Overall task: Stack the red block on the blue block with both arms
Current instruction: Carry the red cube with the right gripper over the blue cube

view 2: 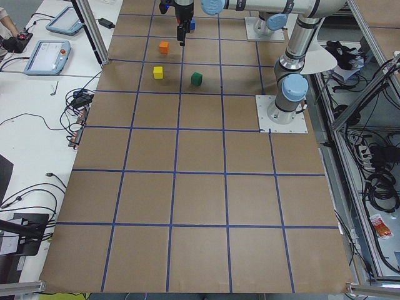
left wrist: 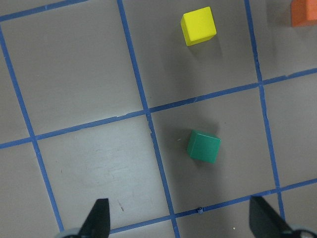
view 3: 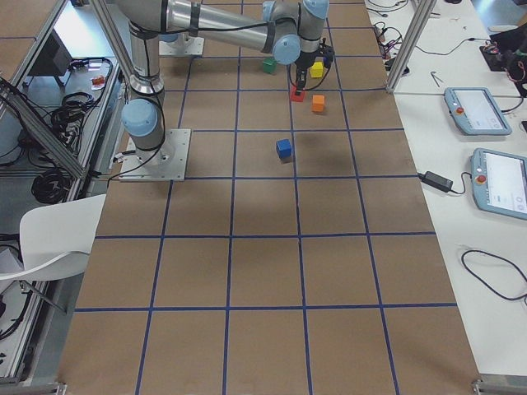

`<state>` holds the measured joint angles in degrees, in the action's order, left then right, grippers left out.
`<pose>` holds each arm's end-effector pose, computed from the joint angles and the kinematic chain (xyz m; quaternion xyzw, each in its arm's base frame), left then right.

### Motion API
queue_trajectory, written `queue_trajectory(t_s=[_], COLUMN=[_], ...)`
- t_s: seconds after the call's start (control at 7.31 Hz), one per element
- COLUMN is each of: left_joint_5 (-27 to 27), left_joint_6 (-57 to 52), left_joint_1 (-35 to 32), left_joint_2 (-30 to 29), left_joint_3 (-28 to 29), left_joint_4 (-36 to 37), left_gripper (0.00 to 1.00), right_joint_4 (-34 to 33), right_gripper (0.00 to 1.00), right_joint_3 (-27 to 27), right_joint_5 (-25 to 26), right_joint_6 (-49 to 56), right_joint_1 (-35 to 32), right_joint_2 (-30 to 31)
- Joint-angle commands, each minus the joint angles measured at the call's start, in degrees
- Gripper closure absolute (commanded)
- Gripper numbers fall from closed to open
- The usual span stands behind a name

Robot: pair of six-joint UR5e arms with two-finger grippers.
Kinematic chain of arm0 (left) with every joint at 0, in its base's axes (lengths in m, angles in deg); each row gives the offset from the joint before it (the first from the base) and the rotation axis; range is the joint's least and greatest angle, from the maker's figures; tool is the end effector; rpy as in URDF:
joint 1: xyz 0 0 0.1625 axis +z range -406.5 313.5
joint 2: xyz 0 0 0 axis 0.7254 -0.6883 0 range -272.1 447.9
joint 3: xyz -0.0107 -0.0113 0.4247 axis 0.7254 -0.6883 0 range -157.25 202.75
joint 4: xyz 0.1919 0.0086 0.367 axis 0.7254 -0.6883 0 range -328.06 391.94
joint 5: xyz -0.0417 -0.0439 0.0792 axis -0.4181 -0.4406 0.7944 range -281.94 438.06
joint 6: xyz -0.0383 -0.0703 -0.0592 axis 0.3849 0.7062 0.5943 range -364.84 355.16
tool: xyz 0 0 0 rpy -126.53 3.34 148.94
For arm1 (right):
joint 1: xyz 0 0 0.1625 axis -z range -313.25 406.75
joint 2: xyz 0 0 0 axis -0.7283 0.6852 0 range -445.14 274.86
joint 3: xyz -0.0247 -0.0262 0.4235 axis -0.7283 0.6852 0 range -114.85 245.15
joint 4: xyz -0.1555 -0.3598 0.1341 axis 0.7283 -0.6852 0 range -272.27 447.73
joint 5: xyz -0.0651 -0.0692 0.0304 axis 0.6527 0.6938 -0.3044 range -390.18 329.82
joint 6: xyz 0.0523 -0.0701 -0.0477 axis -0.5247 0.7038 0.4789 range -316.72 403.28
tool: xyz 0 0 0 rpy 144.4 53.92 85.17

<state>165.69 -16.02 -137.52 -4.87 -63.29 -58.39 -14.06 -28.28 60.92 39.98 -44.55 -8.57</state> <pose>-0.1465 -0.5113 0.4971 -0.1064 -0.9941 0.0092 0.0199 0.1441 -0.5615 0.3542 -0.0170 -0.9988 -0.0438 0.0114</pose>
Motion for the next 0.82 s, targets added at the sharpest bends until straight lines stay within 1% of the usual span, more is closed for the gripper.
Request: queue_trajectory(t_s=[0.0,0.14,0.27,0.41,0.55,0.68], left_joint_5=[0.0,0.0,0.0,0.0,0.0,0.0], left_joint_6=[0.1,0.1,0.1,0.1,0.1,0.0], left_joint_1=[0.0,0.0,0.0,0.0,0.0,0.0], left_joint_2=[-0.1,-0.1,0.3,0.0,0.1,0.3], left_joint_3=[0.0,0.0,0.0,0.0,0.0,-0.1], left_joint_4=[0.1,0.2,-0.1,0.1,-0.1,-0.1], left_gripper=[0.00,0.00,0.00,0.00,0.00,0.00], right_joint_4=[-2.2,-7.5,-11.8,-15.5,-20.7,-24.4], right_gripper=[1.00,1.00,1.00,1.00,1.00,1.00], right_joint_3=[-8.9,-11.9,-14.6,-16.8,-19.3,-21.3], right_joint_5=[0.0,0.1,0.1,0.1,0.1,-0.1], right_joint_6=[14.1,22.8,27.0,29.4,30.7,31.0], right_joint_1=[8.7,12.3,14.4,15.2,15.4,15.4], right_joint_2=[4.3,5.1,5.7,6.0,6.1,6.1])
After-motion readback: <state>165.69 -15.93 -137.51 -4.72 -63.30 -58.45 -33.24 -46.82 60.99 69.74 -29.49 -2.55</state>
